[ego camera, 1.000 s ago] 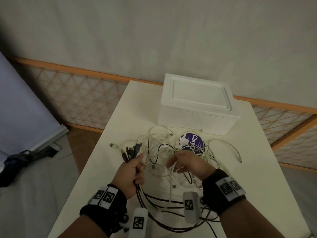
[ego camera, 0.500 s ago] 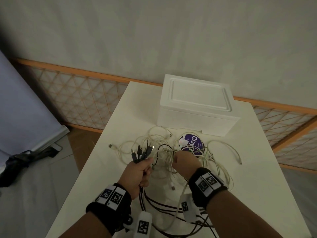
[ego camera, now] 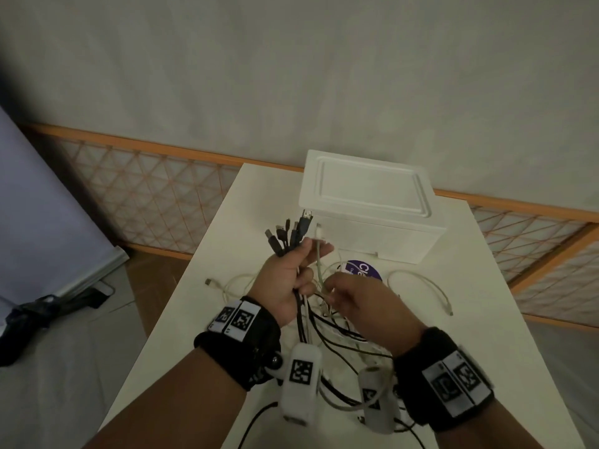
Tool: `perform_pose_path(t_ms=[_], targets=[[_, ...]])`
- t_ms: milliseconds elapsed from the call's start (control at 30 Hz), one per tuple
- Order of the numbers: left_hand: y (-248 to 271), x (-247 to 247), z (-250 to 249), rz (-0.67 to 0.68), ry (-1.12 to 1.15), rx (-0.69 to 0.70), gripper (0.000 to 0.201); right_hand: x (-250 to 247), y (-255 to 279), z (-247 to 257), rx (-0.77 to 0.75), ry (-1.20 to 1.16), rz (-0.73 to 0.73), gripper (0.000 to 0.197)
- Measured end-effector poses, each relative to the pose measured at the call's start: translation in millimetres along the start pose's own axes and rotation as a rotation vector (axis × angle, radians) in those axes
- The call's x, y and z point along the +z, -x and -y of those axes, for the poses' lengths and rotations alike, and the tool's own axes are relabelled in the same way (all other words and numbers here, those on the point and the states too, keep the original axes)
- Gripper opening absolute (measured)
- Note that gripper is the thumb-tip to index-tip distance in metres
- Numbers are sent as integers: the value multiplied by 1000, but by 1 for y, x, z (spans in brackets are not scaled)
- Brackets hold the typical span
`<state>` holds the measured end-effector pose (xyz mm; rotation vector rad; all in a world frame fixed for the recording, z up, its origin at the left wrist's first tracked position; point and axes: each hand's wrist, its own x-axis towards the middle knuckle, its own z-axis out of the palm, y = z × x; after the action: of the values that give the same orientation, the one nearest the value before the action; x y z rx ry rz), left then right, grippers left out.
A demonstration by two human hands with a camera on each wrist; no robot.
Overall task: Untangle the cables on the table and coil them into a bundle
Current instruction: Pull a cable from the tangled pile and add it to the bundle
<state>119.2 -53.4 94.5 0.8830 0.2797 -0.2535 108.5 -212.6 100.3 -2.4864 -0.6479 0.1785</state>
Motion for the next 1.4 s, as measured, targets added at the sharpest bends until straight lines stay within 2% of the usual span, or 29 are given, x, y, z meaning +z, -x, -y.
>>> perform_pose_path(t_ms=[200, 300, 433, 533, 600, 700, 800, 900, 1000, 1133, 1200, 1267, 1400], targets=[[5, -2, 7, -31, -5, 50, 19, 5, 19, -9, 15, -43, 57, 4], [9, -2, 7, -76, -106, 54, 15, 8, 21, -6, -14, -61, 64, 19], [14, 0, 4, -131, -188, 16, 27, 11, 17, 2, -82, -48, -46, 21], [20, -3, 3, -62, -34, 26, 22, 8, 12, 9, -106, -126, -149, 30], [24, -4, 5, 0, 13, 45, 31, 5, 7, 14, -138, -187, -198, 25], [30, 0, 5, 70, 34, 52, 24, 4, -1, 22, -175, -259, -142, 24], [30, -2, 3, 85, 58, 67, 17, 6, -2, 26, -181, -306, -138, 22], [32, -5, 3, 78, -24, -16, 26, 8, 0, 29, -175, -295, -266, 29], [36, -3, 7, 64, -113, -119, 32, 8, -3, 29, -126, -311, -325, 26], [35, 2, 2, 54, 18, 7, 31, 7, -1, 23, -162, -235, -317, 26], [32, 4, -5, 7, 56, 100, 35, 9, 0, 21, -177, -181, -264, 26], [32, 5, -10, -13, 21, 163, 31, 13, 0, 20, -151, -139, -197, 25], [37, 5, -9, -8, -7, 168, 35, 17, -4, 18, -136, -103, -176, 29]])
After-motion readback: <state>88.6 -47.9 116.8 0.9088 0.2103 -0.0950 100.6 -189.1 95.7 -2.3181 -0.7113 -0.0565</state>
